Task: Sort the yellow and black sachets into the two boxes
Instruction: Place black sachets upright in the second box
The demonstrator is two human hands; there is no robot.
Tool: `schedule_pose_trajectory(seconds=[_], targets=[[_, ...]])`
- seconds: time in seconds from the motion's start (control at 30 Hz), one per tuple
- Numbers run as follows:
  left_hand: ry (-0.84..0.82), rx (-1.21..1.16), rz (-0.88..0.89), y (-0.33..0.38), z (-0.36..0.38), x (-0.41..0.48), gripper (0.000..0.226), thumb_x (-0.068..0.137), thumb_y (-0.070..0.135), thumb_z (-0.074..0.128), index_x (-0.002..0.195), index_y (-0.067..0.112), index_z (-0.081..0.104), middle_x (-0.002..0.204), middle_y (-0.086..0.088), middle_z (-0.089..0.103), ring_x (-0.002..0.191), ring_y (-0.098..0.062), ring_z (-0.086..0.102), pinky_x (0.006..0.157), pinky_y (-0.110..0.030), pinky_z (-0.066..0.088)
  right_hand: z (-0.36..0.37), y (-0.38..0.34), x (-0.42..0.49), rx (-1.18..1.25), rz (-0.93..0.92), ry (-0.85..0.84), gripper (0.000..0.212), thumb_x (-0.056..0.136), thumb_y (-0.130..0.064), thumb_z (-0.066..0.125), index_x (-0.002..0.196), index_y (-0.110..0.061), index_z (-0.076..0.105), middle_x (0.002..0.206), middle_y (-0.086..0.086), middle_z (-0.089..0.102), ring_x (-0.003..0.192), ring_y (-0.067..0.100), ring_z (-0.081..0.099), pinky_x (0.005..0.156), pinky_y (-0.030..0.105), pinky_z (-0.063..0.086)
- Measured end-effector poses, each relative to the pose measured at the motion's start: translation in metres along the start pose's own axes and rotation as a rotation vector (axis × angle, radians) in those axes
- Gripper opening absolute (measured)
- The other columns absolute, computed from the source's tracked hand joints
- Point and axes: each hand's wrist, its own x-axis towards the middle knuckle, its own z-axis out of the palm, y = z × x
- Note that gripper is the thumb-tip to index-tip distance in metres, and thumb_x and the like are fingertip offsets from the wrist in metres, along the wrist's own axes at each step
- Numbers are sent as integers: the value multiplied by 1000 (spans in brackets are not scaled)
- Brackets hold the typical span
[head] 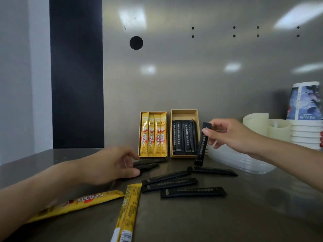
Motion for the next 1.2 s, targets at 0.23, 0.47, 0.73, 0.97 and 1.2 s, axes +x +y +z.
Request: schedule_pose_trajectory(seconds=[0.23,0.47,0.73,0.97,1.2], targets=[[-12,0,12,-2,3,2,35,90,41,66,120,46,49,107,14,61,99,-4,61,85,-20,54,7,4,2,-6,5,32,22,95,-15,67,115,-11,59,96,9,76,72,10,71,63,23,59],[-16,61,80,1,5,-1,14,95,40,61,108,44,57,103,20,67,94,12,60,80,-15,52,11,3,1,-3,-93,56,29,95,-21,68,121,-24,54,89,2,76,77,14,74,67,24,57],[54,30,116,6,7,-3,4,101,37,50,101,40,52,93,12,65,82,2,63,67,-20,52,20,5,-3,-131,-145,63,33,96,-26,66,126,-26,53,93,-5,76,79,8,74,74,22,56],[183,-19,194,14,9,-5,10,104,36,42,96,35,49,78,2,63,64,-2,57,59,-28,50,27,-14,8,-178,-192,54,32,96,-20,66,125,-20,52,94,-3,74,79,7,74,74,21,58],[210,85,181,16,7,-7,10,102,44,40,96,38,45,79,7,61,63,-6,55,58,-26,48,30,-27,44,-293,-172,128,29,97,-17,63,124,-18,52,99,-1,70,81,6,71,69,16,52]])
